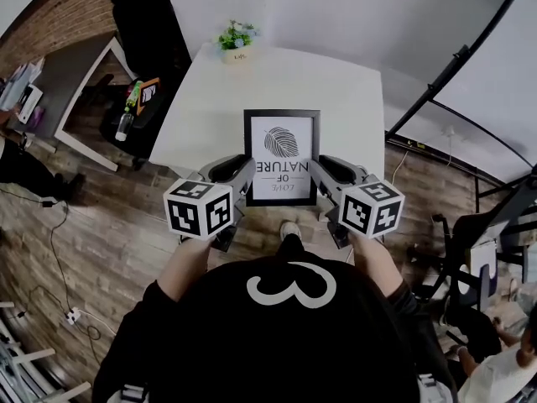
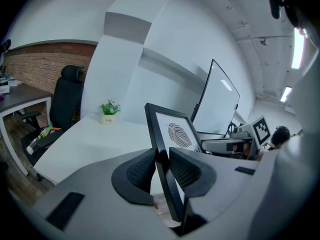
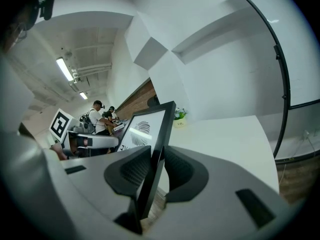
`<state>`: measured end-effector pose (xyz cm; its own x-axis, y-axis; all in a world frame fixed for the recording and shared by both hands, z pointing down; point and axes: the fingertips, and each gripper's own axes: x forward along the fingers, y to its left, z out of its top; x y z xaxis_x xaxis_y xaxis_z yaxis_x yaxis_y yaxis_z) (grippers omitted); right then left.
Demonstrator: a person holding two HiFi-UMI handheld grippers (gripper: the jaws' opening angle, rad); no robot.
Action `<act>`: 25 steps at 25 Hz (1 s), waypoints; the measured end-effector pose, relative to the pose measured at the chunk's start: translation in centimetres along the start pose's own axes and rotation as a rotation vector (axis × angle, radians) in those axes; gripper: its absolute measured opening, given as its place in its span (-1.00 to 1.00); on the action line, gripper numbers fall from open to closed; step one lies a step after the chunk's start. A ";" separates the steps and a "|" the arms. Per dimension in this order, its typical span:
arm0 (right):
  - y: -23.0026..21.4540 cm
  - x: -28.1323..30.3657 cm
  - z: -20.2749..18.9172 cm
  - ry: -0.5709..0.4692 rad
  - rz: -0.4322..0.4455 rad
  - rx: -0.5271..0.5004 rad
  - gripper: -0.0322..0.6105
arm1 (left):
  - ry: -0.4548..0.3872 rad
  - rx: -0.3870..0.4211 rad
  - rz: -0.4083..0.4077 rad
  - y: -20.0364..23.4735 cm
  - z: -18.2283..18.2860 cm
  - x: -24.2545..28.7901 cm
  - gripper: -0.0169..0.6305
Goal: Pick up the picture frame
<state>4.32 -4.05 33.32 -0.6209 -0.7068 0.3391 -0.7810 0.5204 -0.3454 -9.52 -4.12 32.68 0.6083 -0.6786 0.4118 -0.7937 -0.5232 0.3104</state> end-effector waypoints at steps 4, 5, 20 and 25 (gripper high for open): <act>0.5 -1.0 0.6 -0.034 -0.012 -0.008 -0.59 | -0.036 0.018 -0.027 -1.0 0.9 -1.0 -0.65; 0.7 -1.3 0.8 -0.042 -0.014 -0.010 -0.59 | -0.045 0.021 -0.031 -1.2 1.1 -1.3 -0.65; 2.1 -3.2 2.3 -0.106 -0.019 -0.040 -0.60 | -0.092 0.054 -0.058 -2.7 2.6 -3.1 -0.67; 2.4 -3.2 2.3 -0.108 -0.023 -0.038 -0.61 | -0.093 0.054 -0.063 -2.6 2.6 -3.3 -0.67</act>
<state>4.63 -1.68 29.37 -0.5931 -0.7653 0.2499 -0.7985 0.5195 -0.3042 -9.48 -1.83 28.25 0.6566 -0.6872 0.3107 -0.7541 -0.5916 0.2851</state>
